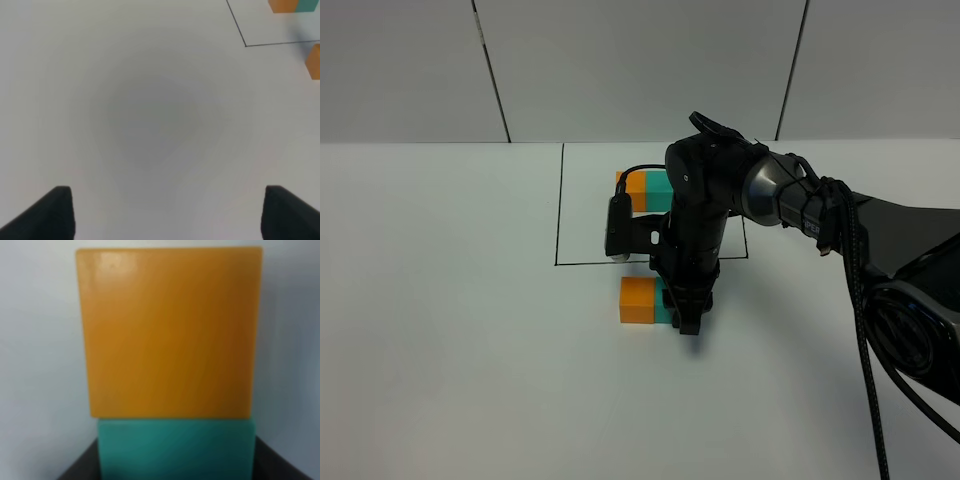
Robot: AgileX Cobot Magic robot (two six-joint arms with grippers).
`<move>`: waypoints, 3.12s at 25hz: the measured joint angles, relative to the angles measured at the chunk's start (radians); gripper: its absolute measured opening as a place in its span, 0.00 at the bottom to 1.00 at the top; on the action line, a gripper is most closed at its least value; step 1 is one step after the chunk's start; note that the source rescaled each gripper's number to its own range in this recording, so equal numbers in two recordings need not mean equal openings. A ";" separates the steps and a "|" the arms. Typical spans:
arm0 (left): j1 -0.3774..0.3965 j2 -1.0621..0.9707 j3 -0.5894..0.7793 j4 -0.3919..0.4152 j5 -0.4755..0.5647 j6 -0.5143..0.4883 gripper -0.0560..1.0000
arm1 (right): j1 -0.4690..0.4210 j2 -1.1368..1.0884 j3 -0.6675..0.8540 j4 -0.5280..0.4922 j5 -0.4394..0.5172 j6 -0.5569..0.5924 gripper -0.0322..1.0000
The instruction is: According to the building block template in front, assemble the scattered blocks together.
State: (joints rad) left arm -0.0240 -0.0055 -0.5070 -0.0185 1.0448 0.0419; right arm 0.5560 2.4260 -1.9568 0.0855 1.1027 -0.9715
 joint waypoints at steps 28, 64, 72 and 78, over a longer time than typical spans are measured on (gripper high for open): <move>0.000 0.000 0.000 0.000 0.000 0.000 0.72 | -0.254 -0.472 0.213 -0.011 0.020 0.588 1.00; 0.000 0.000 0.000 0.000 0.000 0.000 0.72 | -0.514 -1.811 1.251 -0.140 -0.167 0.972 1.00; 0.000 0.000 0.000 0.000 0.000 0.000 0.72 | -0.514 -2.131 1.399 -0.140 -0.094 1.004 1.00; 0.000 0.000 0.000 0.000 0.000 0.000 0.72 | -0.514 -2.274 1.443 -0.139 -0.037 1.007 1.00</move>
State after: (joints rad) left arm -0.0240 -0.0055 -0.5070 -0.0185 1.0448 0.0419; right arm 0.0424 0.1515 -0.5138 -0.0539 1.0662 0.0352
